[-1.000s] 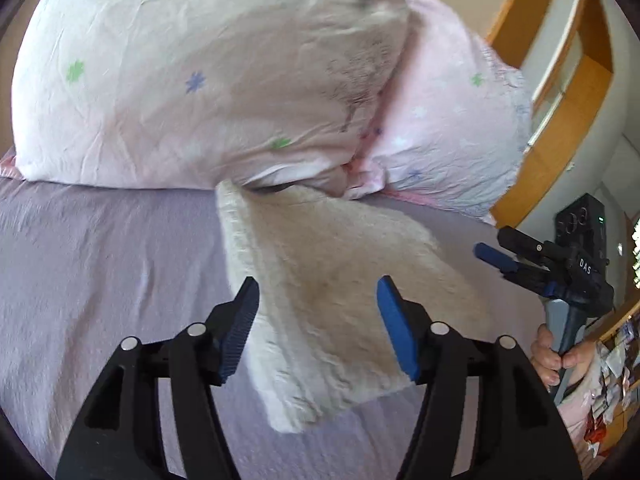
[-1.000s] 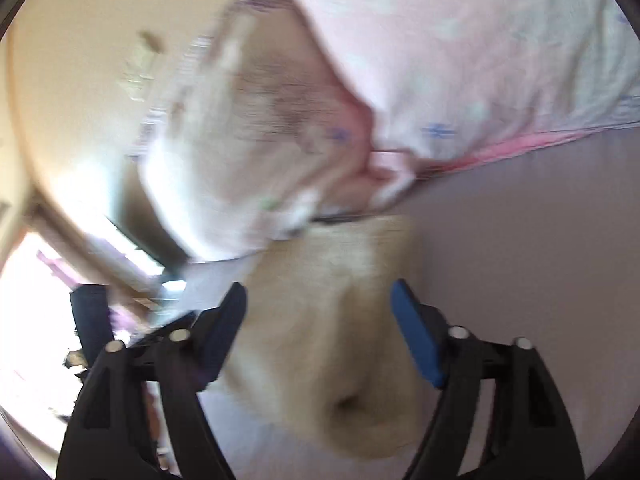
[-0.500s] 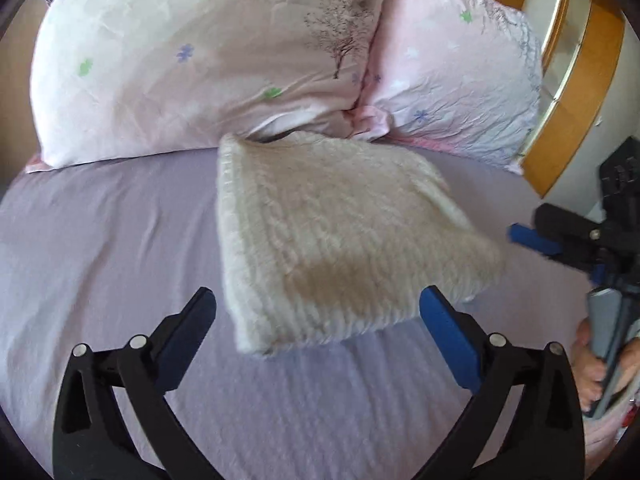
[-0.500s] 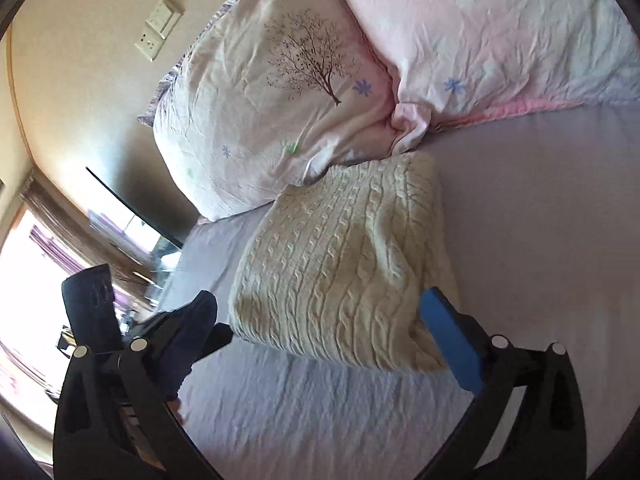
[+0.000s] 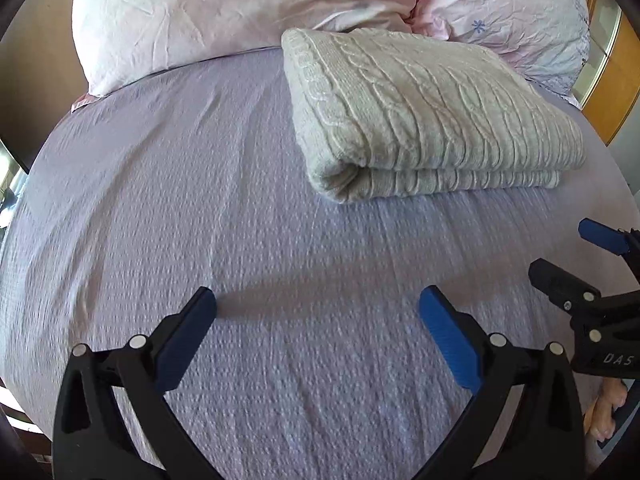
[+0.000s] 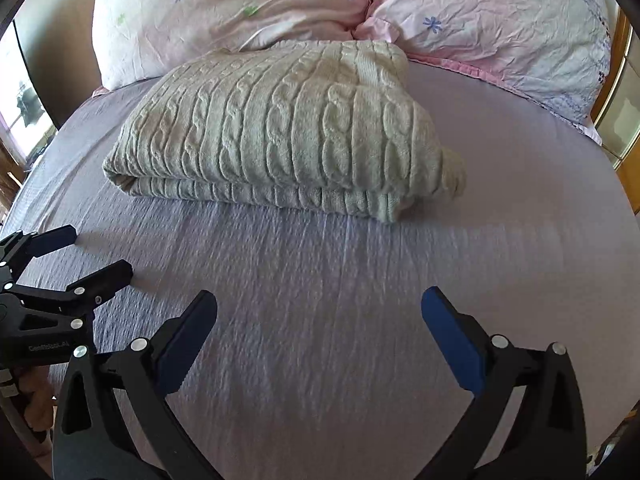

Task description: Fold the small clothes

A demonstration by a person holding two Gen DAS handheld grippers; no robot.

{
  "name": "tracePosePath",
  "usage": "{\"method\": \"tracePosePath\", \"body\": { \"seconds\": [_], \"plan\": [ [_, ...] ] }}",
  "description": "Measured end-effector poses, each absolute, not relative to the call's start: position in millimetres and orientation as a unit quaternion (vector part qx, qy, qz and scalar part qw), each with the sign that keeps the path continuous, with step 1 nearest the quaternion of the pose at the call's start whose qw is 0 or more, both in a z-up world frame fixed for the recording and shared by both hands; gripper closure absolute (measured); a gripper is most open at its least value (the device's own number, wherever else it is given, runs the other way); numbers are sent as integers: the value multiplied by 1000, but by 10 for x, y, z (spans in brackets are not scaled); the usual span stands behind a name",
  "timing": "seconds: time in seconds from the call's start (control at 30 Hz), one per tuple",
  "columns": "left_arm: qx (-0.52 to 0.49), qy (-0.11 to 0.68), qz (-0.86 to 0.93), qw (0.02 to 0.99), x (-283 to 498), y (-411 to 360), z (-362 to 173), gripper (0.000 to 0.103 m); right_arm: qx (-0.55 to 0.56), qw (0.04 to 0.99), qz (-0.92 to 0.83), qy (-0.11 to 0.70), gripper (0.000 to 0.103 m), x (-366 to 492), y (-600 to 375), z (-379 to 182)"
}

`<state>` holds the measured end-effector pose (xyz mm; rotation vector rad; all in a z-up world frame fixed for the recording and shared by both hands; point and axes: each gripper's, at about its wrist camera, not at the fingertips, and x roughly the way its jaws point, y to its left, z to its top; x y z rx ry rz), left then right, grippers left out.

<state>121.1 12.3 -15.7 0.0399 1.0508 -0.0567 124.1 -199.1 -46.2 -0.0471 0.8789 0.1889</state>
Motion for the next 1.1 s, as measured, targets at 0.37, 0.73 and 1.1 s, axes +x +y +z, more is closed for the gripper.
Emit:
{"method": "tracePosePath", "body": {
  "seconds": [0.37,0.73,1.1],
  "plan": [
    [20,475,-22,879,1151,110,-172,2,-22,906,66,418,1,1194,-1933,-520],
    [19,475,-21,880,1135,103,-174,2,-23,906,66,417,1,1181,-1938,-515],
    [19,475,-21,880,1140,111,-171,2,-21,906,64,417,1,1181,-1935,-515]
  ]
}}
